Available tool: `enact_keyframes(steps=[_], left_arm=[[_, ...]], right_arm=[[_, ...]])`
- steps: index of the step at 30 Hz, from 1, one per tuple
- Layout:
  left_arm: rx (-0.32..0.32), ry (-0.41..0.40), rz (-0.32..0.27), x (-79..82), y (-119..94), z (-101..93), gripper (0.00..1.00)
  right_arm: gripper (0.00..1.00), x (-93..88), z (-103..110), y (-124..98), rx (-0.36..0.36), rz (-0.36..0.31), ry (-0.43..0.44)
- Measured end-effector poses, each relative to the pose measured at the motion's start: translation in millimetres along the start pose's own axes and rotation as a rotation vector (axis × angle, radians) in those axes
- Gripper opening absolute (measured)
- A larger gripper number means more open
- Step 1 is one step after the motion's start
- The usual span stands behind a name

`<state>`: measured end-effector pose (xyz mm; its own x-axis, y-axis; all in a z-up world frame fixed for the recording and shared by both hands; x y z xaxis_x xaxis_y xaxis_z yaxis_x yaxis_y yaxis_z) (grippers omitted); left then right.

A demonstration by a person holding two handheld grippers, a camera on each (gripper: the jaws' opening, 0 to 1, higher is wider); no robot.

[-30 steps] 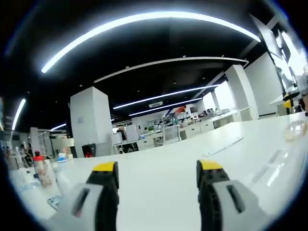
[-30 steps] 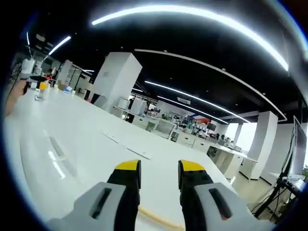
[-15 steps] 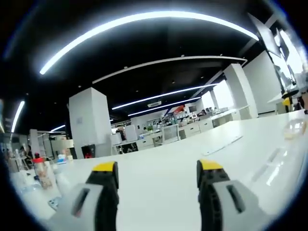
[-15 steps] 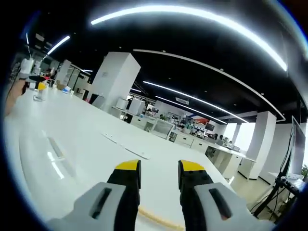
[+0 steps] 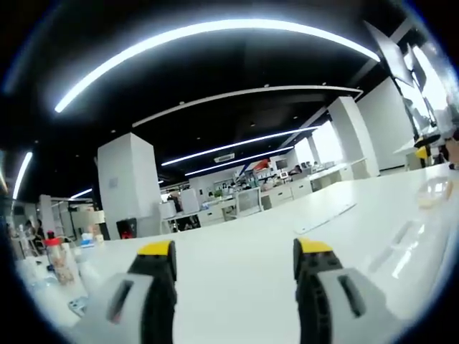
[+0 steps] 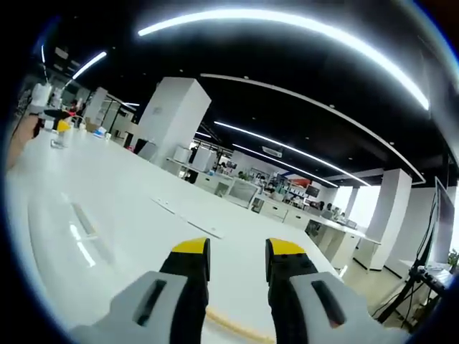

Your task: Snap each plastic latch of the storage box into its locked position after aligning the lid with the box until every specified latch is closed and the lid sits flush.

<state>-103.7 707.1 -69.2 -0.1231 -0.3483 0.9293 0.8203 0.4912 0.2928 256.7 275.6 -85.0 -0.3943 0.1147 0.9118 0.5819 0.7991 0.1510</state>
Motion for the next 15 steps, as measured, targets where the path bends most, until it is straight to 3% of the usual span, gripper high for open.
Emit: enact_keyframes(steps=[6,15], left_arm=[[-0.051,-0.023,-0.068,11.3,-1.6,-8.9,0.69],[-0.047,-0.013,-0.052,8.6,-0.7,-7.8,0.69]], right_arm=[[0.30,-0.9,2.1,1.2,0.000,0.000,-0.012],[0.30,-0.4,4.0,1.7,-0.001,-0.001,-0.018]])
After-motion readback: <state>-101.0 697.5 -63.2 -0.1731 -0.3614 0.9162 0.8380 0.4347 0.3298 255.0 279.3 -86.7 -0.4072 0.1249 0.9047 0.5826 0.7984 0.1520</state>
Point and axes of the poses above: the point that each gripper's makers call its tool centre point, and the gripper's own axes: y roughly forward along the fingers, z roughly to its left, x roughly out of its top, the point moved 6 cm from there along -y, roughly backward along the fingers, and after that the axes turned 9 degrees about -z, right-handed, at the moved point
